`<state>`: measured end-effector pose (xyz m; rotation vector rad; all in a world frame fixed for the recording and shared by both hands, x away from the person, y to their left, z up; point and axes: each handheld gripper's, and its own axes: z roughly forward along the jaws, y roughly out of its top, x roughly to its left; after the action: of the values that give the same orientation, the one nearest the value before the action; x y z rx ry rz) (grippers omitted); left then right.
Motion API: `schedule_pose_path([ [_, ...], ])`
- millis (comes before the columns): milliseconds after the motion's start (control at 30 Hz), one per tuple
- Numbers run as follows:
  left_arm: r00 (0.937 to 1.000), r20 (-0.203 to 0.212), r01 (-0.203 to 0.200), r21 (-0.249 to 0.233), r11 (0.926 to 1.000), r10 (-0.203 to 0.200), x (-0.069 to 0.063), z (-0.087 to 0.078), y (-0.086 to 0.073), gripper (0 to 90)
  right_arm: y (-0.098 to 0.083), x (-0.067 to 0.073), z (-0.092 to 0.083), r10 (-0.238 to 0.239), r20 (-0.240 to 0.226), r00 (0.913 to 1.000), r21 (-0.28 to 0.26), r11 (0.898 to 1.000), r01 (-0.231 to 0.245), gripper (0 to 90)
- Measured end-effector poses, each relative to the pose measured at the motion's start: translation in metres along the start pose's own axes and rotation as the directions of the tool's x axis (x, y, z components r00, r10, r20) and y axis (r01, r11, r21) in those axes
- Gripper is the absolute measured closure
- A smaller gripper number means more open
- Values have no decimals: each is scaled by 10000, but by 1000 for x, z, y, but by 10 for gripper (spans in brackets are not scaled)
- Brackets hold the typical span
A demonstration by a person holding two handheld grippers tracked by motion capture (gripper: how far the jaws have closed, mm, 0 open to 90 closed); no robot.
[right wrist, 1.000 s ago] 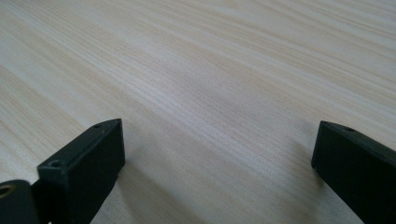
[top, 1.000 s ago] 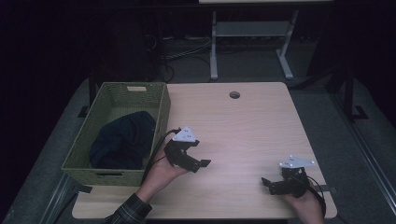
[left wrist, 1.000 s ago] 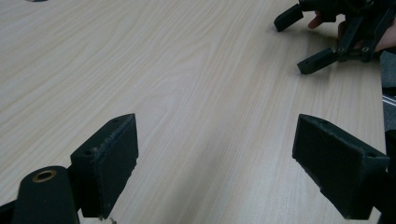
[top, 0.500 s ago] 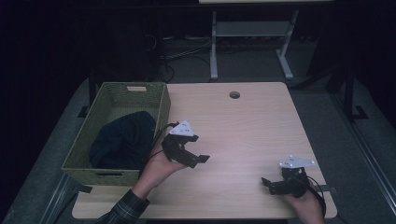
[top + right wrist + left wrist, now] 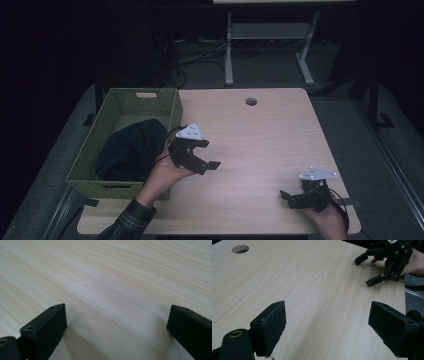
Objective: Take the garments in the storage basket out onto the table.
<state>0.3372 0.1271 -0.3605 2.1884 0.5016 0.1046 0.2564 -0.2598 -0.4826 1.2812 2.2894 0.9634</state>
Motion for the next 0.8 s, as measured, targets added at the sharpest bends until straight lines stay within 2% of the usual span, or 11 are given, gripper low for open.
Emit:
schedule_pose_path([
  [300,10000,24,-67,-21,10000,67,5,-6,9,145,0,0,0,-3,-11,10000,5,10000,3,24],
  [433,9999,-27,-140,235,9996,140,7,-9,10,145,0,0,0,-3,-12,10000,3,10000,3,24],
  [533,10000,-37,-73,219,9997,74,9,-12,9,145,0,0,0,-2,-25,10000,6,10000,2,24],
  [800,9990,-434,84,165,9998,-77,16,-32,9,144,0,0,0,-9,-37,10000,10,10000,9,24],
])
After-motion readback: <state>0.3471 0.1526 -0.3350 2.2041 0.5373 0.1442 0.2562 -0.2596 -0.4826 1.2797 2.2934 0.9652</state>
